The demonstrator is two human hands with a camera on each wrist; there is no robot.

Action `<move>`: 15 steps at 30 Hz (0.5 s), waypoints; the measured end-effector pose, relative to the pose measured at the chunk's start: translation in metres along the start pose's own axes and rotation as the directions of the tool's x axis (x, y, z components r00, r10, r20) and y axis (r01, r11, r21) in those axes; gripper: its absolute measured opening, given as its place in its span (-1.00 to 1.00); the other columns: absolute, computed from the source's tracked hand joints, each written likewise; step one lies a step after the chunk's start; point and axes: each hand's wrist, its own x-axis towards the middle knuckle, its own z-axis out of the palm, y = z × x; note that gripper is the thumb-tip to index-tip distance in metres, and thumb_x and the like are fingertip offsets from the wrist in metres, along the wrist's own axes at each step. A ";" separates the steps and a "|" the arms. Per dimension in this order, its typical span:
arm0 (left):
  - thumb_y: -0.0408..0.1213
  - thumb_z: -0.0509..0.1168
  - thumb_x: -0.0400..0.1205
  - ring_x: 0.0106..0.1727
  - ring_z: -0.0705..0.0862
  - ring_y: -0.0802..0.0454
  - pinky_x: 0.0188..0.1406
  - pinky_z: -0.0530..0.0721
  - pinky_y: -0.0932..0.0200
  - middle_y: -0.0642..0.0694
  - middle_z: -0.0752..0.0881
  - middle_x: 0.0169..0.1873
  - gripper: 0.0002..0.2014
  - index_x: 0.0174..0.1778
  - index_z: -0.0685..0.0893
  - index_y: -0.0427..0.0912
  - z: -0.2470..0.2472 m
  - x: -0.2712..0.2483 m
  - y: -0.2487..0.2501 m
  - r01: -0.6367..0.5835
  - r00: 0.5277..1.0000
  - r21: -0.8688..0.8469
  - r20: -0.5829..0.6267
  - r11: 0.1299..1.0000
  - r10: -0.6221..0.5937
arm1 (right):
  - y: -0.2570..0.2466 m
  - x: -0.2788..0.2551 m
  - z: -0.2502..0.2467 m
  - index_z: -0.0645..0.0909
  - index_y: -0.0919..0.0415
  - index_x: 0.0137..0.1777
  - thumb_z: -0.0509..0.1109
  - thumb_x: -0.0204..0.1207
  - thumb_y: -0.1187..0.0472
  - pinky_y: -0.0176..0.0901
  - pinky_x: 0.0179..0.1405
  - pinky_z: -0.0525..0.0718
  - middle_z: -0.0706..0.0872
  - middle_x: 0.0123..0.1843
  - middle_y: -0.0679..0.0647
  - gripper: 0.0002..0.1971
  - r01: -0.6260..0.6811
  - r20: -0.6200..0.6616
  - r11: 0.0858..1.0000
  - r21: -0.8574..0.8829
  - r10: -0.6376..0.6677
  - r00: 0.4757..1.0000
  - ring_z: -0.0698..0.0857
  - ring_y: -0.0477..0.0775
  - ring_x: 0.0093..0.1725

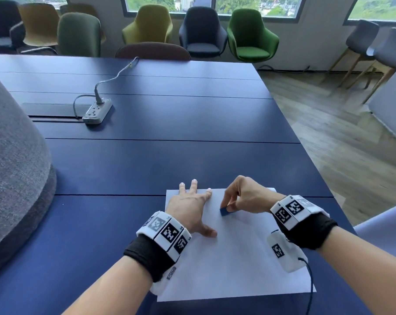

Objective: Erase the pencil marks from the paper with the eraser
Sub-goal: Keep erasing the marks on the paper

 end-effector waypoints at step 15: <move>0.27 0.52 0.35 0.71 -0.18 -0.24 0.55 0.33 -0.14 -0.10 -0.19 0.72 0.14 0.71 -0.07 0.23 0.001 0.000 -0.001 -0.002 1.000 -0.005 -0.007 1.000 0.002 | -0.001 0.020 0.001 0.84 0.13 -0.15 0.48 0.39 0.39 -0.23 -0.22 0.68 0.76 -0.30 0.04 -0.83 0.058 -0.162 0.996 0.071 -0.046 0.986 0.63 -0.14 -0.35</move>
